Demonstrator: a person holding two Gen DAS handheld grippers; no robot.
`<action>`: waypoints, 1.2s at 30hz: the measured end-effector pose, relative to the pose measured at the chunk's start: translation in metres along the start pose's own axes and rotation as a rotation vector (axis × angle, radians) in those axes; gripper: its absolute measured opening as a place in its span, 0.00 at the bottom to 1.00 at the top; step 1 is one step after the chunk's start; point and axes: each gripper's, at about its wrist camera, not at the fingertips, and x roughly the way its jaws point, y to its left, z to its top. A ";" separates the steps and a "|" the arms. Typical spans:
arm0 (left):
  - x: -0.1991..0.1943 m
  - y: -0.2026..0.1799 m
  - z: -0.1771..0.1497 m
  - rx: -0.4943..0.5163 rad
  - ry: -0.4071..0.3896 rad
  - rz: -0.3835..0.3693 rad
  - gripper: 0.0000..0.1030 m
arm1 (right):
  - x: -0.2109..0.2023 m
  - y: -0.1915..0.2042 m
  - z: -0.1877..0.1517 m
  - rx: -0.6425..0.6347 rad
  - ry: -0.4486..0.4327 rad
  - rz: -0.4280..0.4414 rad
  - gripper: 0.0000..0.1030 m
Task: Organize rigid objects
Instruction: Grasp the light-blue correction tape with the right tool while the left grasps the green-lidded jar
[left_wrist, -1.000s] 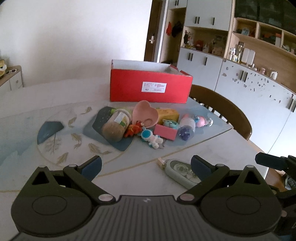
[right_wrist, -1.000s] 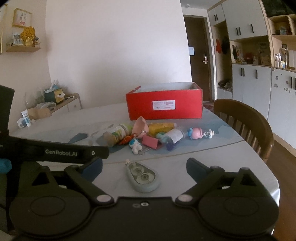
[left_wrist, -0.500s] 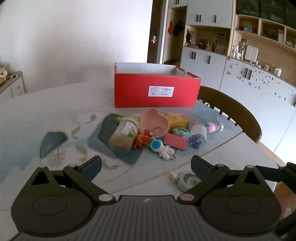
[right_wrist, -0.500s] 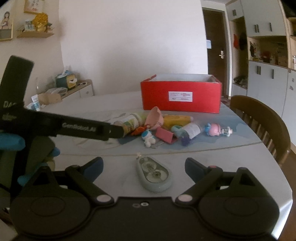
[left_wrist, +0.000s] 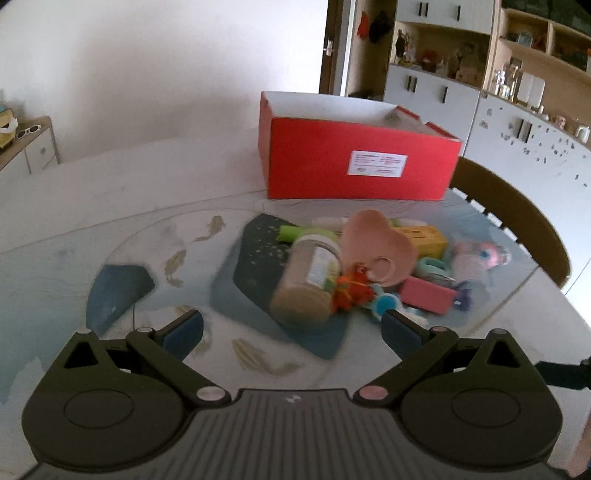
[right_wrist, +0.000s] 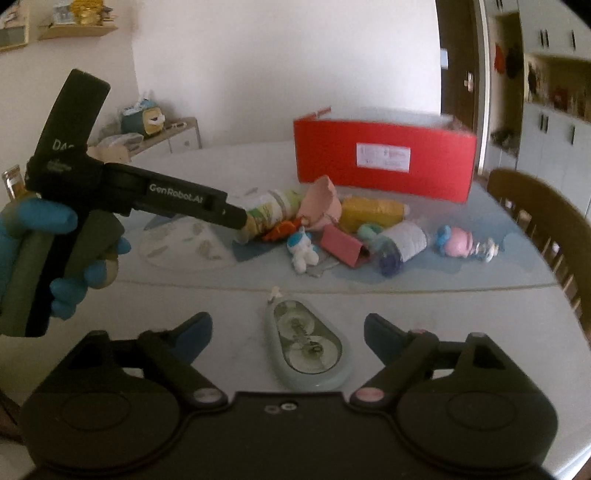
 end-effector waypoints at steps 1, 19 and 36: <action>0.006 0.002 0.002 0.003 0.005 0.005 1.00 | 0.004 -0.002 0.000 0.002 0.013 0.003 0.83; 0.074 0.007 0.023 0.070 0.069 -0.025 0.90 | 0.024 -0.010 -0.001 -0.082 0.108 -0.009 0.62; 0.078 0.010 0.026 0.041 0.075 -0.103 0.51 | 0.022 -0.003 -0.004 -0.154 0.106 0.014 0.51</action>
